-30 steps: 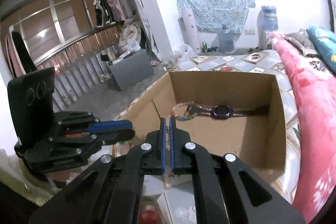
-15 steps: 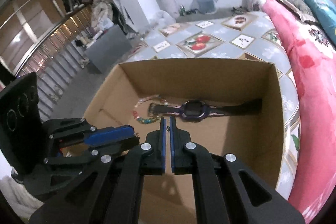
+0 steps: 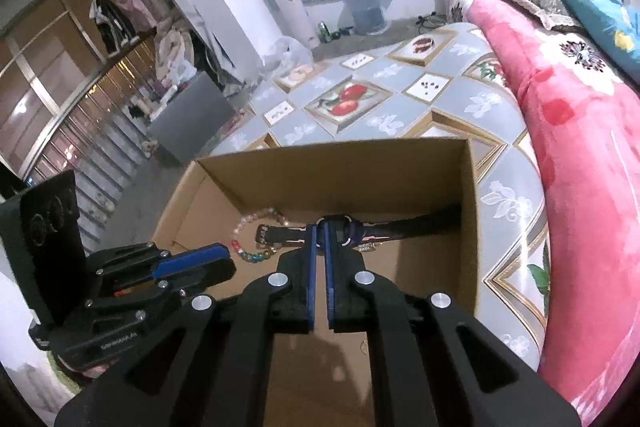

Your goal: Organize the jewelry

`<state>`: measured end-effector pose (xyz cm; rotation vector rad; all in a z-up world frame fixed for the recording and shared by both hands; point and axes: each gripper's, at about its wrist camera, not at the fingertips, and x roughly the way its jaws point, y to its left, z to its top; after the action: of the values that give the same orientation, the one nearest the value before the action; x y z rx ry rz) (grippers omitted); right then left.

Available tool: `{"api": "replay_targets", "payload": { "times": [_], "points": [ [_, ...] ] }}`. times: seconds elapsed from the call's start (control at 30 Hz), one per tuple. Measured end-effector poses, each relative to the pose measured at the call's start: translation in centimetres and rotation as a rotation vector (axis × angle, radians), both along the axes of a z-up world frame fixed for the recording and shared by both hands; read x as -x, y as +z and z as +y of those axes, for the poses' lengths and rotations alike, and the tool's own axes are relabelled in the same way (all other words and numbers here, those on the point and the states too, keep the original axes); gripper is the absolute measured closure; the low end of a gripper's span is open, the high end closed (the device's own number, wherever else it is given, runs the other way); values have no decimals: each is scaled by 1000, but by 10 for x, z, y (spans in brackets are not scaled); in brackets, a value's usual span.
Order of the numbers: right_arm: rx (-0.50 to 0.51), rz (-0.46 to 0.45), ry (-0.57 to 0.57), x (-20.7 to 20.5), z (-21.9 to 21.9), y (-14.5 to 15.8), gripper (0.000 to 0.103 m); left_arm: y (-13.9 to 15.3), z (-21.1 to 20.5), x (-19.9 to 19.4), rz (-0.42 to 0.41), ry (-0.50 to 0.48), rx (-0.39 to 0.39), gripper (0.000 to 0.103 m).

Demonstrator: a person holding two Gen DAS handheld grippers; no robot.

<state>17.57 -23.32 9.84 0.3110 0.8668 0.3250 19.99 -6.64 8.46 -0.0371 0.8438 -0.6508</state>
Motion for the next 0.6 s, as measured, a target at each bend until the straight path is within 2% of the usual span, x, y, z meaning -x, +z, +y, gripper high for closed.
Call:
{"api": "replay_targets", "payload": {
  "times": [0.23,0.27,0.3,0.37,0.47,0.6],
  "points": [
    [-50,-109,24,51,-7,25,97,22,24,40,-80,2,44,89],
    [-50,-119,31,57,-7,26,90,24,28,49,-97,-1,48,86],
    [-42,-137,41,70,-6,28,77,27,35,61,-119,-2,56,81],
    [-15,-180,61,96,-4,30,69,28,45,77,-141,1,62,79],
    [7,-219,109,131,-1,30,69,24,66,104,-158,15,79,78],
    [-15,-225,167,169,-2,24,69,13,84,132,-135,6,93,73]
  ]
}}
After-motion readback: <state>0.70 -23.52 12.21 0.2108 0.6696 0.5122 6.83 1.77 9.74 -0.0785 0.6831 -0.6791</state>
